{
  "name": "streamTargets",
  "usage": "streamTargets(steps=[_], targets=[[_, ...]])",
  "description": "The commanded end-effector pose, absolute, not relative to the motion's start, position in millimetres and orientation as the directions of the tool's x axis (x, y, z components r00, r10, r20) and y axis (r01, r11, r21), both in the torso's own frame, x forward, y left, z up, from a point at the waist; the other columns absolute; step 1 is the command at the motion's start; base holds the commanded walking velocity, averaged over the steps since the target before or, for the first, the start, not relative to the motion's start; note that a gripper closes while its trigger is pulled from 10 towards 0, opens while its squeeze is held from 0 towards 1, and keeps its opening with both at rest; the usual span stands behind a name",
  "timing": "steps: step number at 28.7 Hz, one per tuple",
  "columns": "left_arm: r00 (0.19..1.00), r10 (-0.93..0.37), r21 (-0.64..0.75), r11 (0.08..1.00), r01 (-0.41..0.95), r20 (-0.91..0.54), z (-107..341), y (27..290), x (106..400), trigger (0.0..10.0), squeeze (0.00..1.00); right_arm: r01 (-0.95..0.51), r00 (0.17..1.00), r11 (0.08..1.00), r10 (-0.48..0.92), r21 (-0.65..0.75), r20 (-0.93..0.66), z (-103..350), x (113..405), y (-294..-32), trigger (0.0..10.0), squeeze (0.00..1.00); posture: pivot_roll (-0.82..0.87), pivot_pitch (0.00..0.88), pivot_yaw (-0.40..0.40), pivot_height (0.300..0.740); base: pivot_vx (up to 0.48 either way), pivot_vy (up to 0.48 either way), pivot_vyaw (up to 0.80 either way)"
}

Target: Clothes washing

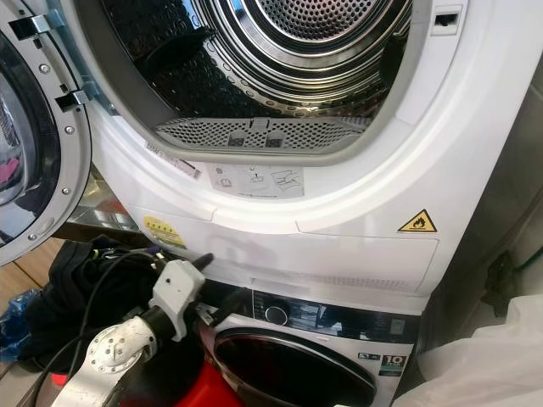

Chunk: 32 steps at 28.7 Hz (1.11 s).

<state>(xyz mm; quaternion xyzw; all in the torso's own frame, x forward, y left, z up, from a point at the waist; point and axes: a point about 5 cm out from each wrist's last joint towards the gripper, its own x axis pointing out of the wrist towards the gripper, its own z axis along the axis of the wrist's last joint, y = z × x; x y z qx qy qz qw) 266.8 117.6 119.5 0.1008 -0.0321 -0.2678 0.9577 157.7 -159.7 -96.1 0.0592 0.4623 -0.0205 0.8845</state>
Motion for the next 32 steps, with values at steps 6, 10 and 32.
streamTargets(steps=[6, 10, 32], targets=[[0.95, -0.307, 0.196, 0.936, 0.293, 0.047, 115, 145, 266, 10.0, 0.0, 0.096, 0.561, 0.991, 0.026, 0.097, -0.828, -98, 155, -155, 10.0, 0.0, -0.01, 0.0, 0.166, 0.74, 0.0, 0.0, 0.0], [0.962, -0.272, 0.166, 0.951, 0.262, 0.04, 112, 150, 262, 10.0, 0.0, 0.095, 0.56, 0.991, 0.026, 0.096, -0.828, -98, 154, -155, 10.0, 0.0, 0.0, 0.0, 0.166, 0.74, 0.0, 0.0, 0.0], [0.963, 0.269, -0.042, 0.962, -0.27, -0.026, 98, 223, 263, 10.0, 1.0, 0.087, 0.56, 0.992, 0.027, 0.091, -0.828, -97, 156, -157, 10.0, 0.0, 0.04, 0.0, 0.136, 0.74, 0.0, 0.0, 0.0]])
